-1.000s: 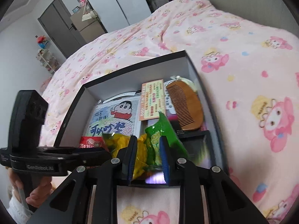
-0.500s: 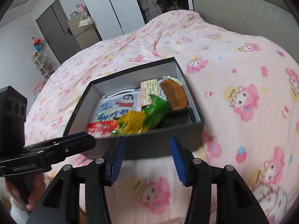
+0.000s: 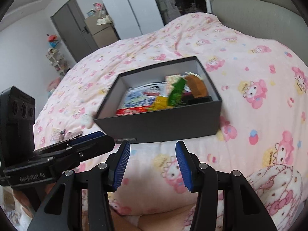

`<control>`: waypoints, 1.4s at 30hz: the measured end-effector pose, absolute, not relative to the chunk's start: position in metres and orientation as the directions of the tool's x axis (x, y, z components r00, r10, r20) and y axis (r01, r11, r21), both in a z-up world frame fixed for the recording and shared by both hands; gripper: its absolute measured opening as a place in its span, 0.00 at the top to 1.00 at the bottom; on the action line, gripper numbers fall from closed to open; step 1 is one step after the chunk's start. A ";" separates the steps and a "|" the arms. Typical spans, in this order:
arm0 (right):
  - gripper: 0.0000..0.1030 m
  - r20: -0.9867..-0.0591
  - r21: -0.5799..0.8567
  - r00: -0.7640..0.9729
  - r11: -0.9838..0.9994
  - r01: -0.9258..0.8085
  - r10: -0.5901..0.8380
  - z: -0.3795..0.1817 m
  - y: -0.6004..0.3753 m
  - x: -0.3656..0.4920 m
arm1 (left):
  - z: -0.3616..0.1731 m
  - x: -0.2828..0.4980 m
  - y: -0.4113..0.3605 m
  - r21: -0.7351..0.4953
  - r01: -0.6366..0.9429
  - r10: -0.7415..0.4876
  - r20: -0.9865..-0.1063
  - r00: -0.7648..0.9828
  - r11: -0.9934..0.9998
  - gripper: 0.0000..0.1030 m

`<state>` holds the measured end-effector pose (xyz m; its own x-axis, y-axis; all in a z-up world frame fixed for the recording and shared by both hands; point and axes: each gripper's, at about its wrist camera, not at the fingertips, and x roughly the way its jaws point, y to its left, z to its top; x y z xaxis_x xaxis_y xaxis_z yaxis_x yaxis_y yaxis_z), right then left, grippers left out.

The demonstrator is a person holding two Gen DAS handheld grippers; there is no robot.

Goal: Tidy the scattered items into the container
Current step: 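Lift both grippers out of the box and move toward the beige strap, then lower both grippers onto the beige printed face-mask strap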

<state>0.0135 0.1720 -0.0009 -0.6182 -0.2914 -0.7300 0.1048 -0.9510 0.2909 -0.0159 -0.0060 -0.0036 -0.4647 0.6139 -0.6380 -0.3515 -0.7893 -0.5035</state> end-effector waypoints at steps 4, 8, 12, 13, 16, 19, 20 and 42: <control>0.56 -0.713 0.276 -0.625 -0.947 0.164 -0.317 0.010 0.153 0.021 | 0.004 -0.006 -0.020 -0.510 -0.343 0.614 -0.629 -0.478 -0.789 0.44; 0.56 -0.702 0.275 -0.626 -0.941 0.199 -0.338 0.016 0.136 0.024 | 0.010 -0.003 -0.040 -0.514 -0.310 0.597 -0.629 -0.497 -0.800 0.44; 0.56 -0.704 0.280 -0.606 -0.929 0.244 -0.371 0.018 0.114 0.018 | 0.017 0.006 -0.063 -0.477 -0.268 0.540 -0.640 -0.547 -0.837 0.44; 0.56 -0.704 0.279 -0.601 -0.926 0.256 -0.378 0.019 0.108 0.017 | 0.018 0.008 -0.071 -0.474 -0.258 0.530 -0.639 -0.558 -0.842 0.44; 0.56 -0.708 0.264 -0.581 -0.914 0.309 -0.401 0.022 0.080 0.013 | 0.021 0.015 -0.095 -0.470 -0.217 0.500 -0.640 -0.584 -0.855 0.44; 0.56 -0.710 0.242 -0.571 -0.904 0.353 -0.413 0.024 0.053 0.012 | 0.023 0.024 -0.120 -0.453 -0.177 0.457 -0.642 -0.615 -0.874 0.44; 0.56 -0.712 0.240 -0.562 -0.898 0.368 -0.421 0.024 0.044 0.010 | 0.023 0.026 -0.129 -0.452 -0.161 0.446 -0.642 -0.624 -0.877 0.44; 0.56 -0.831 0.267 -0.278 -0.785 0.559 -0.481 -0.040 -0.124 -0.096 | -0.087 0.047 -0.353 -0.567 0.323 0.284 -0.732 -0.619 -0.758 0.42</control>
<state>-0.0955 -0.1245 -0.0402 -0.2777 -0.4812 -0.8315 0.5593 -0.7847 0.2674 0.0465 -0.3527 -0.0868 -0.6191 0.2840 -0.7322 0.3232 -0.7576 -0.5671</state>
